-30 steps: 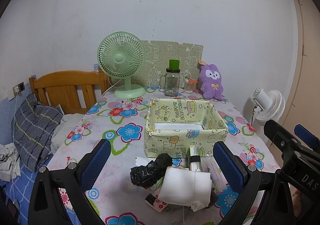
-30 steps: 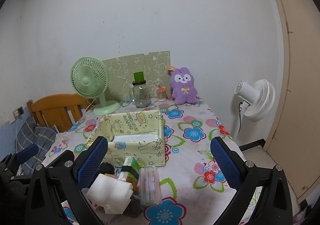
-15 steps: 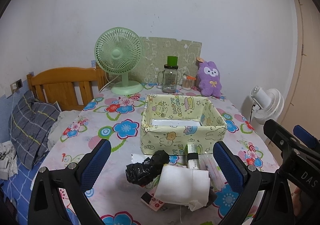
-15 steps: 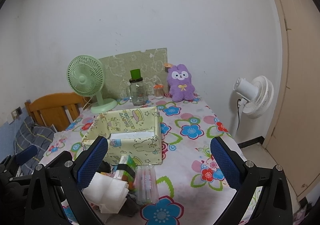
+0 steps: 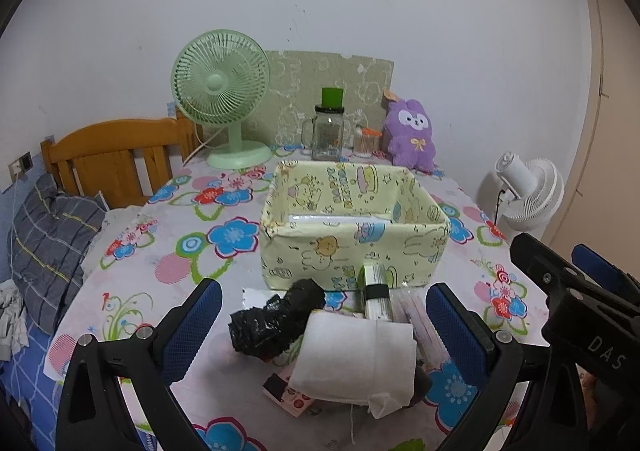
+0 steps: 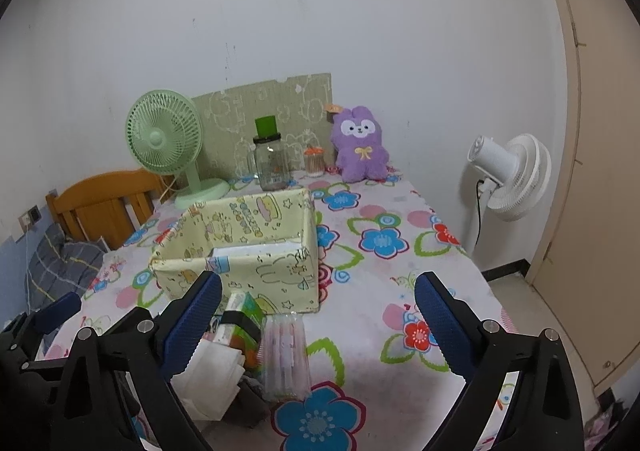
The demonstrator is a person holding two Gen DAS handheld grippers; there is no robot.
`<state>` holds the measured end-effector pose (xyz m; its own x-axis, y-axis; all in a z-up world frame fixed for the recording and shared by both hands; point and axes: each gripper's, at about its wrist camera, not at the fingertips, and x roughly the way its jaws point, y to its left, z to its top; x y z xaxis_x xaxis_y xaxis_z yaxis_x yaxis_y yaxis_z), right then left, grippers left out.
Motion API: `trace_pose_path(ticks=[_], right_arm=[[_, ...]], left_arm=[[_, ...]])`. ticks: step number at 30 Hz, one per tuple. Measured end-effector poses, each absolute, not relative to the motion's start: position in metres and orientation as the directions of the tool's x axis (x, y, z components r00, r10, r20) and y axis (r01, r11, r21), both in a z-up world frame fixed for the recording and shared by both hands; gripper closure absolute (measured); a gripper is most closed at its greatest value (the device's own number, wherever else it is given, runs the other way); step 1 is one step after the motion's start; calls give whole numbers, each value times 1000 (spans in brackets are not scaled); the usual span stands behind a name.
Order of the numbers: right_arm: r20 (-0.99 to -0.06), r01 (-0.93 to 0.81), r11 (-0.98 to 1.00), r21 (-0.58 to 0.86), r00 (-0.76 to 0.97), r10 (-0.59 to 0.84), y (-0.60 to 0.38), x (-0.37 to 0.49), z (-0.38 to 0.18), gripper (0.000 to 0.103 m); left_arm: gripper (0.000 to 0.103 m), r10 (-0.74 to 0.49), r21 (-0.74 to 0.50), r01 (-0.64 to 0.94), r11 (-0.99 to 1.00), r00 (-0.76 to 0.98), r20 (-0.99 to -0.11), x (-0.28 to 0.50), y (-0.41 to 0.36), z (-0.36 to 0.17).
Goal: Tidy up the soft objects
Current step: 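Move both tools toward the items in front of the fabric box, then grasp the white cloth pad with the left gripper while the right gripper grasps the clear straw tube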
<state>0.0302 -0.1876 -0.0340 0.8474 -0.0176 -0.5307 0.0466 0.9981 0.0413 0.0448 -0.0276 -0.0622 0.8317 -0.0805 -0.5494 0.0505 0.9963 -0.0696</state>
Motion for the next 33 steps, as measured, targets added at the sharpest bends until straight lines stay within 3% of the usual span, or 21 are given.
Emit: trace_pose_path(ticks=[33], right_arm=[[-670, -21, 999, 25, 742, 32, -176, 55, -100, 7]], left_arm=[[0, -107, -54, 98, 994, 699, -707, 73, -47, -130]])
